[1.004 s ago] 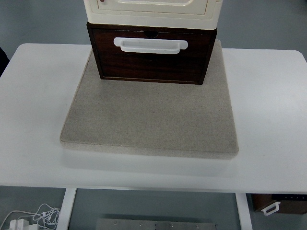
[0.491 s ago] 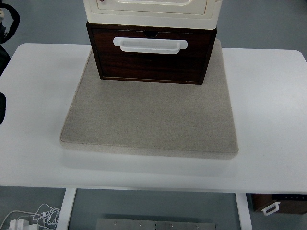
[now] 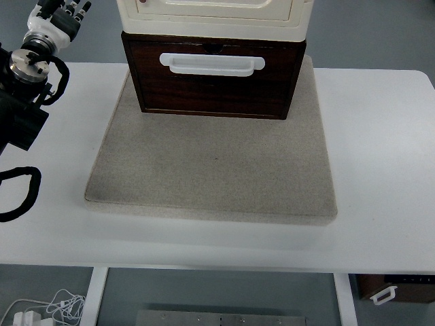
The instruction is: Close the drawer under the combination cabinet
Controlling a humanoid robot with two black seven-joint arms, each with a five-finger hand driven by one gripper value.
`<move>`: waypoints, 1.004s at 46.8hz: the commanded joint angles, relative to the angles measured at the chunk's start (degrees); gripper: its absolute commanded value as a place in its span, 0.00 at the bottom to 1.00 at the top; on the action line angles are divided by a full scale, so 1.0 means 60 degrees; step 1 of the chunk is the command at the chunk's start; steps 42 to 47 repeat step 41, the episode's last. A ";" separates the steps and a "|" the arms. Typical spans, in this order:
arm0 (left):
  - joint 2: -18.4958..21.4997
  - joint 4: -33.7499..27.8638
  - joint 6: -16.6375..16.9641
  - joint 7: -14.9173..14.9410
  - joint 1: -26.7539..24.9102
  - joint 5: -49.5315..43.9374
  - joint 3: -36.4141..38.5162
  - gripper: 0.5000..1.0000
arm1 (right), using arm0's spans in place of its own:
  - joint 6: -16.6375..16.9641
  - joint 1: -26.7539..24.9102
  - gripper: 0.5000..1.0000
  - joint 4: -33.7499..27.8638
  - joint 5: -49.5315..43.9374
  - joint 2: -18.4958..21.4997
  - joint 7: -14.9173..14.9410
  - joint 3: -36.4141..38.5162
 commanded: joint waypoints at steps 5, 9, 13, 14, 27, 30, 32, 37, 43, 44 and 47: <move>-0.0036 -0.0002 -0.0264 0.0005 0.0307 -0.0698 0.0013 0.99 | -0.0010 -0.0015 0.90 -0.0010 0.0002 0.0000 0.0000 0.0008; -0.0036 -0.0002 -0.0702 0.0035 0.0410 -0.0946 0.0013 0.99 | -0.0010 -0.0015 0.90 -0.0010 0.0002 0.0000 0.0000 0.0008; -0.0036 -0.0016 -0.1084 0.0035 0.0527 -0.1035 0.0013 0.99 | -0.0010 -0.0015 0.90 -0.0010 0.0002 0.0000 0.0000 0.0008; -0.0036 -0.0016 -0.1157 0.0035 0.0542 -0.1035 0.0013 0.99 | -0.0010 -0.0015 0.90 -0.0010 0.0002 0.0000 0.0000 0.0008; -0.0051 -0.0016 -0.1744 0.0035 0.0791 -0.1460 0.0013 0.99 | 0.0034 -0.0015 0.90 -0.0010 0.0002 0.0000 0.0000 0.0023; -0.0080 -0.0017 -0.1744 0.0035 0.0806 -0.1460 0.0013 0.99 | 0.0034 -0.0015 0.90 -0.0010 0.0002 0.0000 -0.0015 0.0037; -0.0124 -0.0016 -0.1758 0.0035 0.0835 -0.1445 0.0013 0.99 | 0.0034 0.0000 0.90 -0.0010 0.0016 0.0000 -0.0015 0.0052; -0.0183 -0.0031 -0.1788 0.0035 0.0879 -0.1431 0.0028 0.99 | 0.0049 0.0000 0.90 -0.0010 0.0002 0.0000 -0.0015 0.0052; -0.0241 -0.0031 -0.1788 0.0035 0.0893 -0.1445 0.0028 0.99 | 0.0049 0.0000 0.90 -0.0010 0.0002 0.0000 -0.0015 0.0052; -0.0241 -0.0031 -0.1788 0.0035 0.0893 -0.1445 0.0028 0.99 | 0.0049 0.0000 0.90 -0.0010 0.0002 0.0000 -0.0015 0.0052; -0.0241 -0.0031 -0.1788 0.0035 0.0893 -0.1445 0.0028 0.99 | 0.0049 0.0000 0.90 -0.0010 0.0002 0.0000 -0.0015 0.0052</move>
